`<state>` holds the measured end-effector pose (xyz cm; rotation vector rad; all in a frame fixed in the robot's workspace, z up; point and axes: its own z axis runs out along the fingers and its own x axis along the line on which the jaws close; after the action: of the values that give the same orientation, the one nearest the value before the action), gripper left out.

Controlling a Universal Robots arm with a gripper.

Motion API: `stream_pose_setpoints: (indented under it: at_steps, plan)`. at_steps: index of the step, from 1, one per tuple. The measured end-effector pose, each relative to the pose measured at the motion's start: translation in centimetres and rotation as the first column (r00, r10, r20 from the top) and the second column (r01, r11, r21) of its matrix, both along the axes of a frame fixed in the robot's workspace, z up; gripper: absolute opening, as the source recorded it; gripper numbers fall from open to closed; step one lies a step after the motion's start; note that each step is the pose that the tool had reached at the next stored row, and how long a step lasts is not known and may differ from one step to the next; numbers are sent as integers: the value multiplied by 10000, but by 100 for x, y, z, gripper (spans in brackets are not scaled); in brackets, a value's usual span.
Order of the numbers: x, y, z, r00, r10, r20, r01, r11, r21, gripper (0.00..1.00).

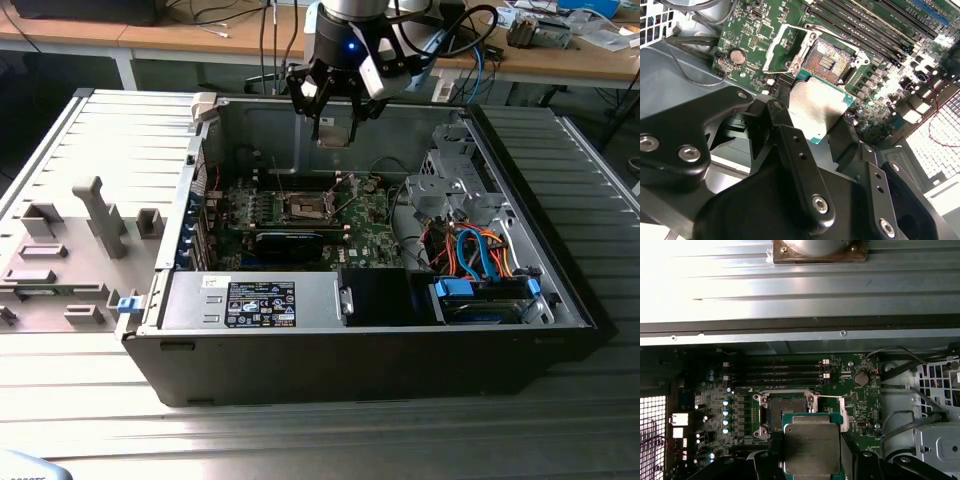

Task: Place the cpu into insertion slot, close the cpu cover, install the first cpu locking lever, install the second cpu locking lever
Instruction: 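Place the cpu into insertion slot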

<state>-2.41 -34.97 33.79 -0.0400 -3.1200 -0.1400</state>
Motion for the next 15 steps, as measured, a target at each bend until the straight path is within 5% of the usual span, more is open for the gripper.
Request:
stream_pose_setpoints:
  at_steps: [15]
  plan:
    - [-7, 0, -56, 10000, -3, 0, 3, 10000, 0, 54]
